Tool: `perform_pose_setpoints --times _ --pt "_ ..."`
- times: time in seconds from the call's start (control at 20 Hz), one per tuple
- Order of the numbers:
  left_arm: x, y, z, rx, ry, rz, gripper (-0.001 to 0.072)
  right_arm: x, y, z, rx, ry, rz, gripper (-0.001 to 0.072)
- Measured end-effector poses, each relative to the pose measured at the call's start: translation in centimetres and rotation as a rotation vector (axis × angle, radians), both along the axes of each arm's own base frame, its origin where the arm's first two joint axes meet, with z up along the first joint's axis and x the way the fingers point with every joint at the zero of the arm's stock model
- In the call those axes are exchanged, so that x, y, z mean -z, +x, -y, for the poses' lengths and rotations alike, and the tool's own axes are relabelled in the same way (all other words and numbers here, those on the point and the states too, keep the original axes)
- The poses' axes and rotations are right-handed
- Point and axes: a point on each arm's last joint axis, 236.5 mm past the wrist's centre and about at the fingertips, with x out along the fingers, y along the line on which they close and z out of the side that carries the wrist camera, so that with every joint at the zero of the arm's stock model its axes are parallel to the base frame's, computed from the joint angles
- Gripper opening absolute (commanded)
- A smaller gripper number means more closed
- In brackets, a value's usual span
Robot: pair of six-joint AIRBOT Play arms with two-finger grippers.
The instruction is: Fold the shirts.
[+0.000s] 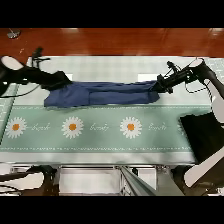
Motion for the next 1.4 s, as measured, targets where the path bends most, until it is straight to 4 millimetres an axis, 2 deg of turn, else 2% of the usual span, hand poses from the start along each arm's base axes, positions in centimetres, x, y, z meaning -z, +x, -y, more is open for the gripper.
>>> perform_pose_setpoints --times 0.15,0.25,0.4,0.55,0.65,0.75,0.9,1.0,1.05,1.1,1.2,1.3,1.4 --pt "0.2 -0.8 5.4 0.134 0.005 0.052 0.0027 -3.2 -0.3 0.7 -0.030 -0.054 0.055 0.0013" --pt "0.3 -1.1 9.2 0.219 0.016 0.114 0.0027 -5.9 -1.6 1.8 -0.046 -0.126 0.105 0.0013" --pt "1.2 -1.3 15.7 0.299 0.020 0.180 0.0027 -9.4 -5.1 3.2 -0.052 -0.237 0.175 0.0013" --pt "3.2 -1.9 23.0 0.366 -0.002 0.174 0.0028 -12.1 -9.0 3.8 -0.044 -0.304 0.241 0.0013" --pt "4.7 -2.6 27.7 0.395 -0.026 0.137 0.0027 -13.4 -10.8 3.9 -0.034 -0.328 0.279 0.0013" --pt "6.7 -4.4 32.0 0.442 -0.056 0.067 0.0027 -14.8 -12.0 3.9 -0.018 -0.341 0.319 0.0017" --pt "8.7 -9.0 37.7 0.528 -0.123 -0.059 0.0028 -16.2 -12.8 3.8 0.008 -0.349 0.361 0.0017" --pt "8.3 -11.0 40.2 0.564 -0.169 -0.096 0.0028 -17.0 -12.8 3.2 0.026 -0.327 0.381 0.0017" --pt "8.1 -11.5 40.7 0.580 -0.179 -0.110 0.0028 -17.4 -12.7 2.9 0.032 -0.312 0.392 0.0017" --pt "7.4 -11.0 40.8 0.576 -0.194 -0.111 0.0027 -17.7 -12.6 2.5 0.039 -0.295 0.400 0.0017" --pt "5.4 -8.9 39.6 0.555 -0.225 -0.109 0.0028 -18.6 -12.4 1.7 0.043 -0.263 0.421 0.0016" --pt "2.6 -5.1 36.1 0.501 -0.246 -0.096 0.0027 -19.3 -12.4 0.1 0.028 -0.227 0.438 0.0017" --pt "-0.4 -1.2 30.5 0.449 -0.238 -0.072 0.0027 -19.9 -12.5 -2.1 0.004 -0.188 0.454 0.0017"
